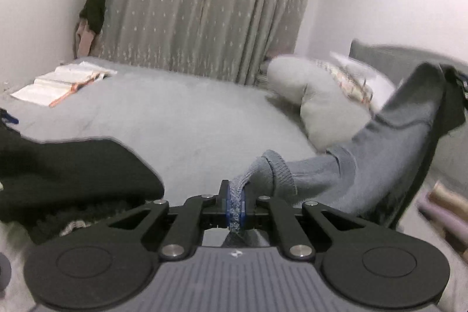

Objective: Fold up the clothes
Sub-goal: 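Raise the sweater high with both grippers to let it hang open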

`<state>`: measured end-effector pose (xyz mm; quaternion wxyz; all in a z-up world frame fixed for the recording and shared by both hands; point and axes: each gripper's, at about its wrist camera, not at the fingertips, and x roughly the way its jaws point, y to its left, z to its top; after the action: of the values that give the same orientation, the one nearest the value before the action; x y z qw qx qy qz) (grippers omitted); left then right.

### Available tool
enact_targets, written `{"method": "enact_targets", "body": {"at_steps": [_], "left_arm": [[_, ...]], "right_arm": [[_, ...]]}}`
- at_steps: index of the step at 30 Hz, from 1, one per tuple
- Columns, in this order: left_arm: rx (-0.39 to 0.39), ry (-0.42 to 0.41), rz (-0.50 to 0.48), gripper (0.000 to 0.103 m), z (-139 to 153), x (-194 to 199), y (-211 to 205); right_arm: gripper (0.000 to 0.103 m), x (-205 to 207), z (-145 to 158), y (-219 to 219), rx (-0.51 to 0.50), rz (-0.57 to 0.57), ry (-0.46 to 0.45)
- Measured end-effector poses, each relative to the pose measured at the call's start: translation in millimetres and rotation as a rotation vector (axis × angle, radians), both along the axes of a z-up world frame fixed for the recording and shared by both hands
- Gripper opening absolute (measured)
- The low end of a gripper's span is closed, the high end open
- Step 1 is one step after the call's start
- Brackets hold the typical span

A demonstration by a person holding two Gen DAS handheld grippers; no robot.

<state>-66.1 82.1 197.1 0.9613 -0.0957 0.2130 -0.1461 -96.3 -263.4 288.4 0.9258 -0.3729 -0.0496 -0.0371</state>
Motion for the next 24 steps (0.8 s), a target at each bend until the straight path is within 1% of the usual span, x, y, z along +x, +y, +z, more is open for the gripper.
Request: {"method": "enact_targets", "body": {"at_steps": [3,5,8,10,11,13,15,16,20,22,23,24], "left_arm": [[0.001,-0.072,-0.008,0.004,35,-9,4],[0.008,-0.121,-0.012,0.004,58,-15,5],[0.035,-0.217,-0.008,0.004,95,-32,9],[0.046,-0.264,-0.01,0.004,114,-41,12],[0.056,-0.309,-0.011,0.004,132,-50,15],[0.074,-0.369,-0.004,0.004,152,-62,18],[0.091,-0.431,0.003,0.004,172,-76,21],[0.096,-0.463,0.006,0.004,183,-85,23],[0.093,-0.537,0.0,0.004,203,-104,30],[0.104,-0.554,-0.003,0.004,209,-104,29],[0.116,-0.556,-0.004,0.004,211,-100,27],[0.14,-0.546,-0.004,0.004,211,-87,21]], "right_arm": [[0.005,-23,9,9,-0.029,0.006,-0.071],[0.005,-38,20,8,-0.02,0.014,-0.109],[0.005,-63,45,3,0.018,0.02,-0.182],[0.005,-81,59,-2,0.035,0.023,-0.226],[0.005,-89,66,-4,0.043,0.024,-0.248],[0.005,-106,80,-9,0.06,0.026,-0.292],[0.005,-123,100,-19,0.086,0.033,-0.328],[0.005,-131,103,-24,0.102,0.038,-0.339],[0.005,-154,106,-39,0.174,0.079,-0.355],[0.005,-161,107,-45,0.205,0.1,-0.354],[0.005,-158,116,-52,0.224,0.108,-0.343],[0.005,-151,120,-57,0.239,0.112,-0.324]]}}
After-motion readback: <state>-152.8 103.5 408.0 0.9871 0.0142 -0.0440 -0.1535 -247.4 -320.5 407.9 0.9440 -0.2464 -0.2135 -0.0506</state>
